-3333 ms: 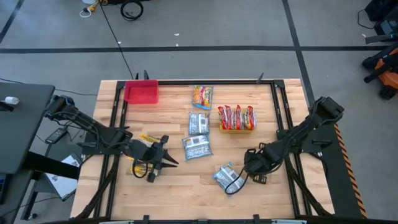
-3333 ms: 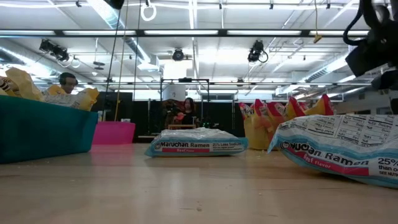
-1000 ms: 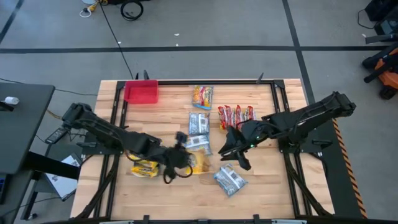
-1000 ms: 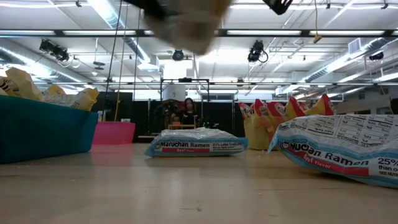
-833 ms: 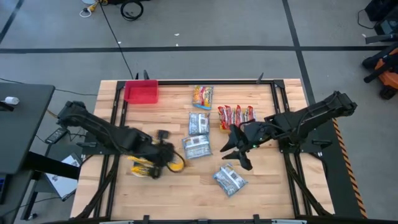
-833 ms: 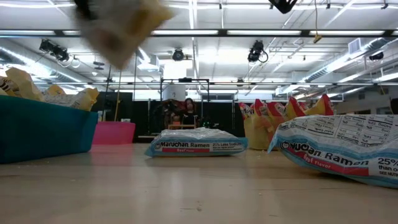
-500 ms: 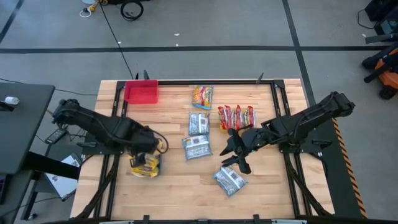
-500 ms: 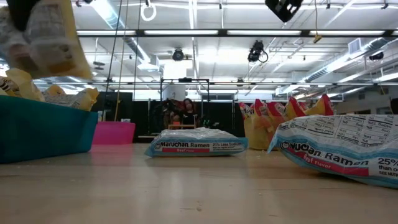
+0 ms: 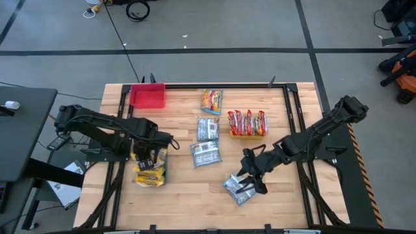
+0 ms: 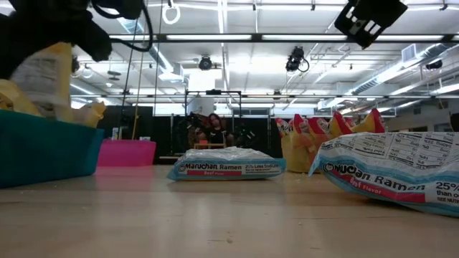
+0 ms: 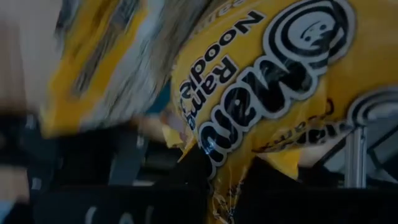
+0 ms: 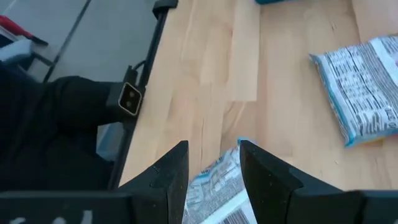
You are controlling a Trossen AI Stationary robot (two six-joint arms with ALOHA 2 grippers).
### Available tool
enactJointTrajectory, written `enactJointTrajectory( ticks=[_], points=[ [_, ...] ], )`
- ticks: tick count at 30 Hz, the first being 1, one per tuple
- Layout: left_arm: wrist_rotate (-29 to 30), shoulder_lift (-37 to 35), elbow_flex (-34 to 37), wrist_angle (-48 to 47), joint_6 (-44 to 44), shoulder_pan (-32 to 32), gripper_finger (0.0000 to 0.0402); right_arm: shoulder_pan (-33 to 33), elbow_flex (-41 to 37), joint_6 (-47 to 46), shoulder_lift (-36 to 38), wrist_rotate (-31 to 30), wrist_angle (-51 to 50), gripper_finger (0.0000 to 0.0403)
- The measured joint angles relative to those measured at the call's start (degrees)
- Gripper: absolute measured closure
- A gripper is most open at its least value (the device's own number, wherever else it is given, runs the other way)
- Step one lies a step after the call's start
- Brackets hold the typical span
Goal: Sort Maruchan noodles
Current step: Put the yellow noodle pack into the blue bin
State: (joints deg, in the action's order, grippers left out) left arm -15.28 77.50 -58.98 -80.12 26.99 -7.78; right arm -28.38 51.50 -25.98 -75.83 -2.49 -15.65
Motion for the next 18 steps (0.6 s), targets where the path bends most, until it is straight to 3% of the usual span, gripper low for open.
enactJointTrajectory(
  ticks=[7, 18],
  points=[
    [-0.4, 0.0, 2.0, 10.4, -1.8, 1.3, 0.0359, -1.6, -0.4, -0.4, 0.0, -2.6, 2.7, 0.0255],
    [-3.9, -0.1, 13.4, 22.0, 0.8, 3.8, 0.0364, -1.9, -0.4, -1.5, 0.0, -2.6, 3.2, 0.0255]
  ],
)
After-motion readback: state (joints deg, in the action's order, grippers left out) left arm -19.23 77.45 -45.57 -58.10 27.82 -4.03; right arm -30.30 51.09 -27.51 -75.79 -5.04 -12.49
